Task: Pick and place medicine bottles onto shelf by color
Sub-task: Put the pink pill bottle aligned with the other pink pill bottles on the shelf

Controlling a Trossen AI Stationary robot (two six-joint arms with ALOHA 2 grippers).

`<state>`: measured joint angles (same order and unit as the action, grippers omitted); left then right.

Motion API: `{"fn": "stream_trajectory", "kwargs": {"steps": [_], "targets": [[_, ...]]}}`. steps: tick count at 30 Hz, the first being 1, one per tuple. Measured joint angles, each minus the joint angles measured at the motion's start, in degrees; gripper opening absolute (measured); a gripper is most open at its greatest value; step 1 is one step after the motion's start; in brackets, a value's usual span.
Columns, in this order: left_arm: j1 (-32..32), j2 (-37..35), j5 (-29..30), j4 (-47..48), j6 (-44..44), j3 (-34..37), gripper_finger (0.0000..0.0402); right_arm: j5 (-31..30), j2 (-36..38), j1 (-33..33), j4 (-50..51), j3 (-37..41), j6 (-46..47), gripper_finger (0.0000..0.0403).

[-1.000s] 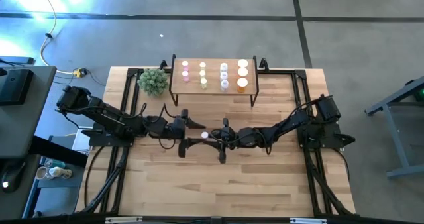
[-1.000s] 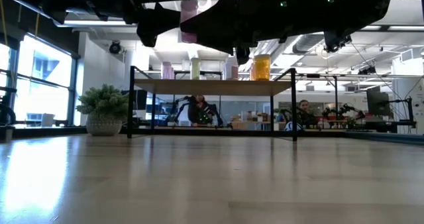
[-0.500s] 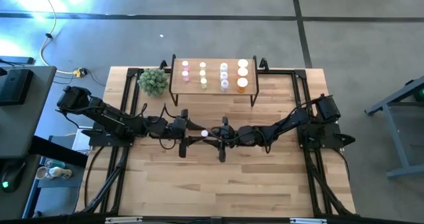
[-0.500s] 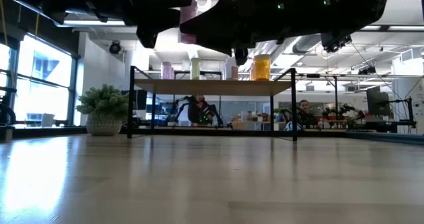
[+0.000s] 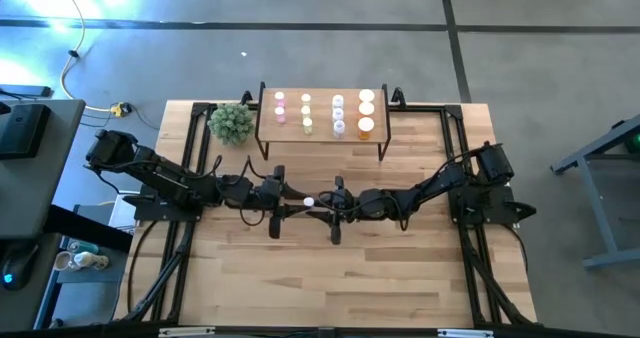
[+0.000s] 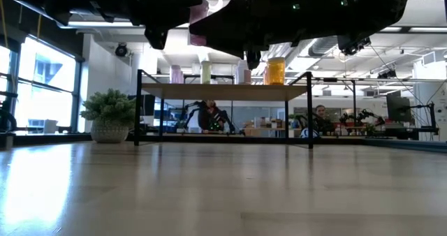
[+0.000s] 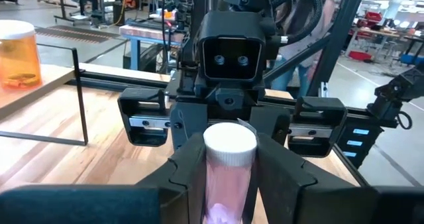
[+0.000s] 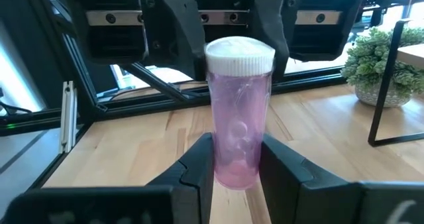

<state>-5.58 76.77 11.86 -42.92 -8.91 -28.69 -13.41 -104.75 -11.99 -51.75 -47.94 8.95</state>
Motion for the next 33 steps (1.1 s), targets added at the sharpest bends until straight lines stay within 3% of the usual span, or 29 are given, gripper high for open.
{"fn": "stream_trajectory", "kwargs": {"steps": [8, 17, 28, 33], "targets": [[0.00, 0.00, -0.82, -0.01, -0.03, 0.00, 0.0103, 0.45, 0.02, -0.06, 0.03, 0.00, -1.09, 0.0098], [0.00, -0.04, -0.31, 0.09, 0.09, 0.00, 0.0103, 0.48, 0.53, -0.16, 1.04, 0.00, 0.04, 0.0192], [0.00, -6.57, 5.01, 5.62, 1.52, -0.02, 0.0103, 0.09, 10.44, 0.35, 15.62, -0.02, 0.22, 0.0209], [0.00, -9.83, 14.88, 6.43, 8.22, -0.02, 0.0103, 0.09, 16.02, -0.44, 20.24, -0.02, 1.29, 0.0209]]}}
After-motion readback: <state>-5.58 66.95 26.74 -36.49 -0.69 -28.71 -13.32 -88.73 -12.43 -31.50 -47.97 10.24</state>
